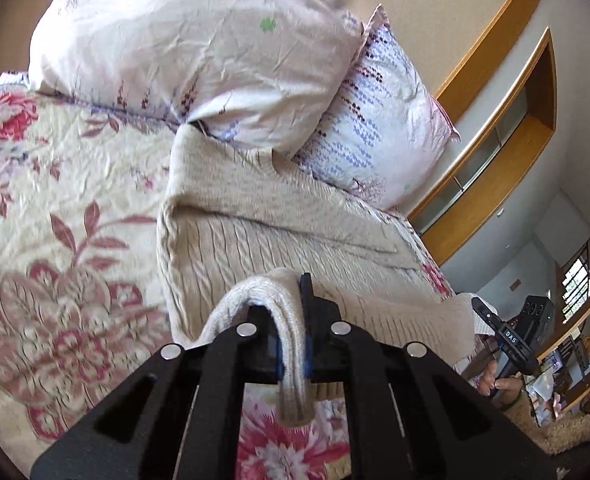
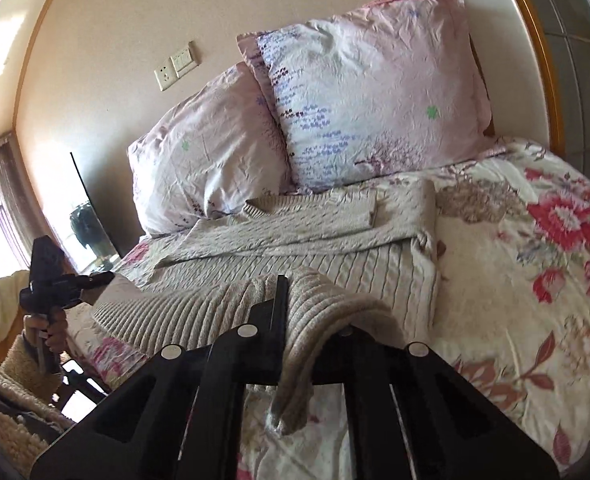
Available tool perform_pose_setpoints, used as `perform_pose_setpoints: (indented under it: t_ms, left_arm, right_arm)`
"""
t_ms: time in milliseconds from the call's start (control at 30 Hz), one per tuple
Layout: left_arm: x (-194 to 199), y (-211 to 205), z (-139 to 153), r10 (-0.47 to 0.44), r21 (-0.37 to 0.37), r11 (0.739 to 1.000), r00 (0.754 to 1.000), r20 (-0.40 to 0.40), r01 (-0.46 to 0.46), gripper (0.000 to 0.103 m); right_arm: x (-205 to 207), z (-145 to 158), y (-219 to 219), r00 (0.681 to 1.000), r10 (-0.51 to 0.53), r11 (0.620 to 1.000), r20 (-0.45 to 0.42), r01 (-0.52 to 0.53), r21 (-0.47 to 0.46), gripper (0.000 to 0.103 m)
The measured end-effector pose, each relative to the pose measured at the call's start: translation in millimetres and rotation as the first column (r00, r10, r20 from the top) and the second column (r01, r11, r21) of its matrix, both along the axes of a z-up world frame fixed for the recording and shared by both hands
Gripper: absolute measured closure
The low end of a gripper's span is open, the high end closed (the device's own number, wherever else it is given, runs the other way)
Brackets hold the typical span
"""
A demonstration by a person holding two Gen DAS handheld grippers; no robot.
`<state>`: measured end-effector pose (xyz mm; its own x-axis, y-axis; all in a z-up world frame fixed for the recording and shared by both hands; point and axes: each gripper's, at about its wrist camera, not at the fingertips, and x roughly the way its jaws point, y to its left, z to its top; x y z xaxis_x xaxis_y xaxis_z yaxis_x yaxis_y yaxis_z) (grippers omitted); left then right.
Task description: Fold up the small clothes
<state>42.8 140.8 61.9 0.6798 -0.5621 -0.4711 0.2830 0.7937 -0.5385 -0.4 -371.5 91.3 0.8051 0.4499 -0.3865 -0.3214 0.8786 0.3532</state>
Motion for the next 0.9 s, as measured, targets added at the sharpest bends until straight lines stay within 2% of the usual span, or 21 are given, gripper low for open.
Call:
perform_pose_setpoints:
  t_ms: [100,233,333,467,700,900]
  left_arm:
    - [18,3,11,0.047,0.002,0.999,0.998,0.029,-0.047,0.097]
    - [46,-7,26,0.085,0.071,0.993,0.993,0.082,-0.09,0.097]
    - [66,-12,34,0.099,0.089,0.99,0.99,0.1,-0.108,0.097]
    - [90,-16,31,0.122,0.097,0.987,0.989,0.082,-0.13,0.097]
    - [122,-16,10,0.164,0.077,0.983,0.986,0.021,-0.165,0.097]
    - [153,-15,2,0.193,0.066,0.979,0.981,0.002,-0.193,0.097]
  right_arm:
    - [22,8,1,0.998,-0.053,0.998,0.039,0.054,-0.026,0.097]
    - [47,18,15,0.985,-0.125,0.979,0.118,0.141,-0.144,0.097]
    - [66,21,23,0.98,-0.15,0.97,0.134,0.172,-0.174,0.097]
    - [89,19,25,0.98,-0.169,0.964,0.103,0.186,-0.19,0.097]
    - [121,7,27,0.983,-0.185,0.961,0.016,0.184,-0.208,0.097]
    - [156,5,22,0.979,-0.201,0.969,-0.045,0.192,-0.159,0.097]
